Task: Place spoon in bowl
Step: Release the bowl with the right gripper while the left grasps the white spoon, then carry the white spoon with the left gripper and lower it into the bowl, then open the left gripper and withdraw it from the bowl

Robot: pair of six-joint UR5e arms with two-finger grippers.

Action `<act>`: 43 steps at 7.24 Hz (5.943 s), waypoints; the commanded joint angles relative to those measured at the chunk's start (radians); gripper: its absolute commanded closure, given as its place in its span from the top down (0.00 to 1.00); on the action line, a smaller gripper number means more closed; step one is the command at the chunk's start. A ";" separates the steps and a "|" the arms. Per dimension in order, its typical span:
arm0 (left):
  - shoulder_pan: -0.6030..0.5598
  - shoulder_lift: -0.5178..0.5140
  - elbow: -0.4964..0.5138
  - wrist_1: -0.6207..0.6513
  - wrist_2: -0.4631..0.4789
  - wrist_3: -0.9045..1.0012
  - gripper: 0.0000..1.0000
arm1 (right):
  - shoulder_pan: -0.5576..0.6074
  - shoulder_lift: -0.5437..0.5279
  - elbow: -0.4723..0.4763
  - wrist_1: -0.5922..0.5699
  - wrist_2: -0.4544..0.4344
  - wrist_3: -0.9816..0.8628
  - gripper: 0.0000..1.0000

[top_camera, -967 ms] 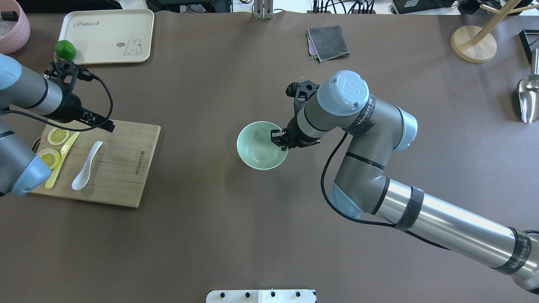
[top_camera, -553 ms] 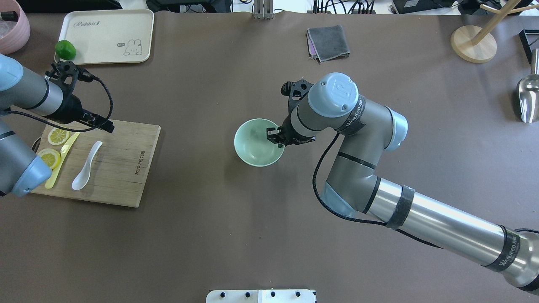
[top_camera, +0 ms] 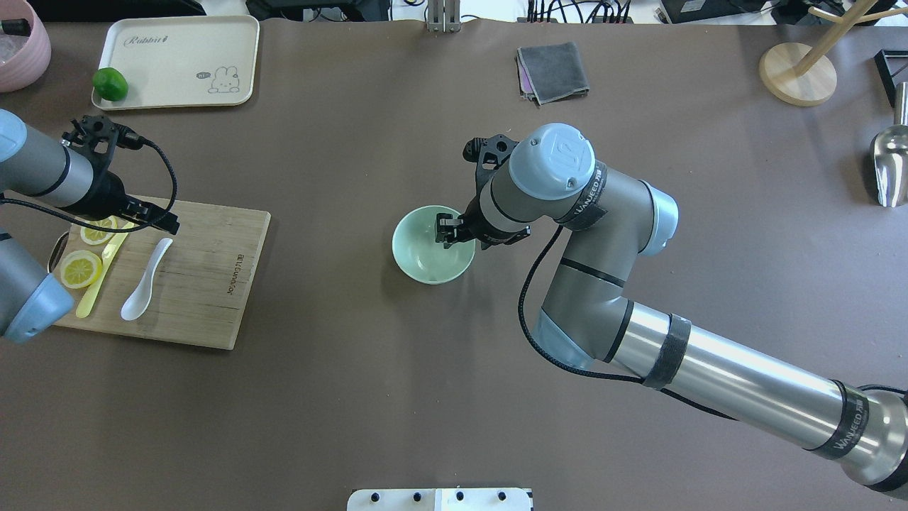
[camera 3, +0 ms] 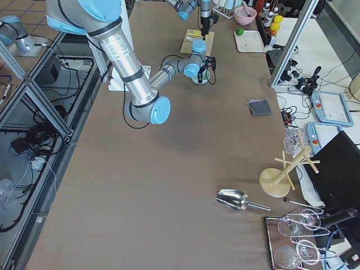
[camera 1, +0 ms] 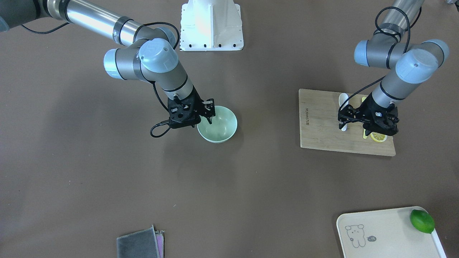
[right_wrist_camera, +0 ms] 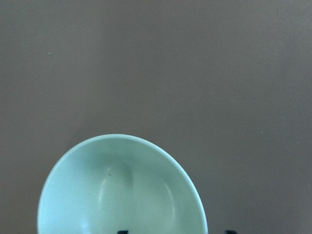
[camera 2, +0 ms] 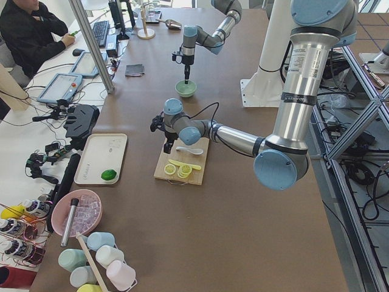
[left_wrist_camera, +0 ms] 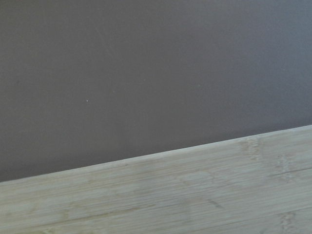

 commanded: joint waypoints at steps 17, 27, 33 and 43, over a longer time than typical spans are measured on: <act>0.094 0.091 -0.125 0.005 0.036 -0.127 0.00 | 0.425 -0.491 0.303 -0.006 0.187 -0.339 1.00; 0.290 -0.515 -0.021 0.183 0.280 -0.562 0.00 | 0.905 -0.813 0.282 -0.257 0.354 -0.936 1.00; 0.359 -0.583 0.162 -0.010 0.335 -0.680 0.00 | 0.922 -0.814 0.300 -0.320 0.354 -0.929 1.00; -0.299 -0.238 -0.213 0.572 -0.063 0.315 0.98 | 0.993 -0.860 0.346 -0.426 0.374 -1.079 1.00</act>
